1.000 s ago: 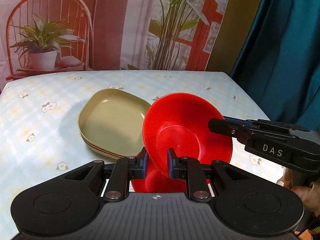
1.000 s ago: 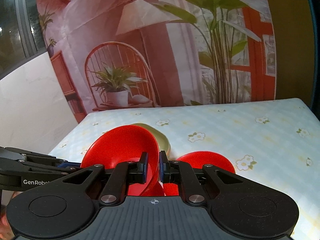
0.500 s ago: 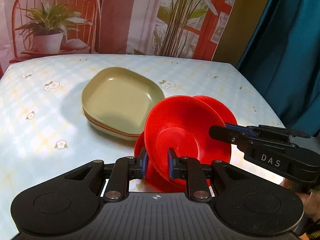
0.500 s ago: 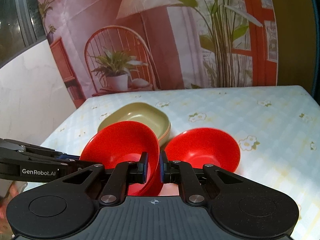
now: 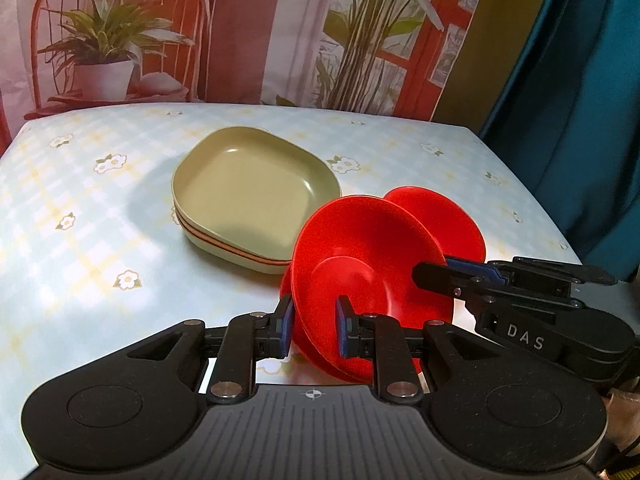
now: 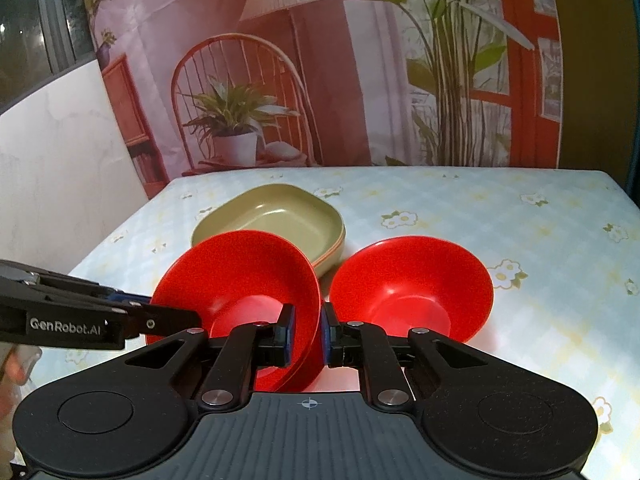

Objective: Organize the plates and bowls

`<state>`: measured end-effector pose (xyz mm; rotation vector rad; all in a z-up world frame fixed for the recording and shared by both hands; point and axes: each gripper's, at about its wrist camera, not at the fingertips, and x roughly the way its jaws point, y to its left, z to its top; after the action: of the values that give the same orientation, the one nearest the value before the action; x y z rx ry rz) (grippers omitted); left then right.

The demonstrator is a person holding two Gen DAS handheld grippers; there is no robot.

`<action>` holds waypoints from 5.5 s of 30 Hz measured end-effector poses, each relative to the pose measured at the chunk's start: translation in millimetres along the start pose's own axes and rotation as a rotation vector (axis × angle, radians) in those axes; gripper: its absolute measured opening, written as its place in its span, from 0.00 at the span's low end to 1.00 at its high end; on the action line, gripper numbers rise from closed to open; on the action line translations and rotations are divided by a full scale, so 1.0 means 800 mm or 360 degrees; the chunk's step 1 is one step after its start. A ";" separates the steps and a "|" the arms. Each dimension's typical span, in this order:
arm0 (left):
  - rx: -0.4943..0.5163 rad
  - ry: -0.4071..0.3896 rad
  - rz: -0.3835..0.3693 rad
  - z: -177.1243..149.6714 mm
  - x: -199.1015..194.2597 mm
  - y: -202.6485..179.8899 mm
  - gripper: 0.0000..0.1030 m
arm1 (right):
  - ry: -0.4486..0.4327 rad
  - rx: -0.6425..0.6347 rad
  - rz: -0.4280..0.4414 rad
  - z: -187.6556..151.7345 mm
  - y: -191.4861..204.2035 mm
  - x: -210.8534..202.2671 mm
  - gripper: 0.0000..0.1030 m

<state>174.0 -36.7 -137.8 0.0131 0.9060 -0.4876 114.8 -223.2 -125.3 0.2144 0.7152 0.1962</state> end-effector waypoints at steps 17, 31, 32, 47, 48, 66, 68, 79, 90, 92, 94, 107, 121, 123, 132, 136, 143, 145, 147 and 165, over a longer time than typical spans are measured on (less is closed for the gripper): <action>-0.0032 -0.0009 0.0038 -0.006 0.003 0.006 0.24 | 0.0002 -0.0064 -0.0040 -0.005 0.006 0.002 0.19; -0.0034 -0.0076 0.0097 -0.005 -0.006 0.005 0.31 | -0.0137 -0.0080 -0.0168 -0.005 -0.011 -0.013 0.20; -0.0022 -0.0075 0.0099 -0.003 -0.005 0.003 0.31 | -0.0143 -0.0072 -0.0175 -0.005 -0.015 -0.013 0.21; 0.0179 0.0001 -0.0061 0.057 0.046 -0.050 0.37 | -0.0181 0.0125 -0.0359 -0.012 -0.089 -0.013 0.28; 0.0182 0.0011 -0.0068 0.059 0.051 -0.052 0.37 | -0.0181 0.0139 -0.0359 -0.013 -0.093 -0.012 0.29; 0.0250 0.0201 -0.0121 0.082 0.126 -0.078 0.37 | -0.0124 0.0298 -0.0246 -0.023 -0.122 0.009 0.36; 0.0250 0.0196 -0.0141 0.082 0.125 -0.077 0.37 | -0.0125 0.0304 -0.0231 -0.024 -0.122 0.010 0.35; 0.0288 0.0151 -0.0135 0.082 0.122 -0.081 0.27 | -0.0121 0.0351 -0.0197 -0.025 -0.125 0.012 0.22; 0.0310 0.0023 -0.0158 0.092 0.085 -0.088 0.27 | -0.0178 0.0359 -0.0228 -0.008 -0.122 -0.004 0.19; 0.0309 0.0003 -0.0157 0.091 0.077 -0.088 0.27 | -0.0188 0.0348 -0.0229 -0.004 -0.119 -0.008 0.19; 0.0307 -0.0018 -0.0155 0.090 0.068 -0.087 0.27 | -0.0195 0.0332 -0.0229 0.000 -0.114 -0.012 0.19; 0.0230 -0.0120 -0.0133 0.074 0.014 -0.059 0.27 | -0.0194 0.0175 -0.0182 0.024 -0.060 -0.029 0.19; 0.0100 -0.0196 -0.0111 0.018 -0.026 -0.013 0.28 | -0.0092 -0.0002 -0.0097 0.019 0.009 -0.037 0.19; 0.0070 -0.0198 -0.0113 0.008 -0.026 -0.007 0.28 | -0.0068 -0.0008 -0.0088 0.015 0.015 -0.035 0.19; -0.0047 -0.0176 -0.0119 -0.016 -0.015 0.009 0.28 | -0.0001 -0.0039 -0.0085 0.001 0.029 -0.026 0.20; -0.0091 -0.0186 -0.0139 -0.021 -0.012 0.012 0.29 | 0.0016 -0.0049 -0.0088 -0.004 0.031 -0.022 0.22; -0.0100 -0.0176 -0.0133 -0.029 -0.006 0.012 0.29 | 0.0022 -0.0055 -0.0080 -0.008 0.030 -0.015 0.25; -0.0101 -0.0178 -0.0134 -0.030 -0.005 0.012 0.29 | 0.0010 -0.0062 -0.0085 -0.009 0.032 -0.015 0.27; -0.0109 -0.0176 -0.0132 -0.031 -0.004 0.013 0.29 | -0.0004 -0.0079 -0.0086 -0.010 0.034 -0.015 0.30; -0.0147 -0.0173 -0.0097 -0.035 0.000 0.015 0.32 | -0.0024 -0.0103 -0.0093 -0.010 0.037 -0.013 0.34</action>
<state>158.1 -19.7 -157.2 -0.1241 0.8233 -0.4982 98.5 -196.2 -116.9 0.1328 0.6982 0.1614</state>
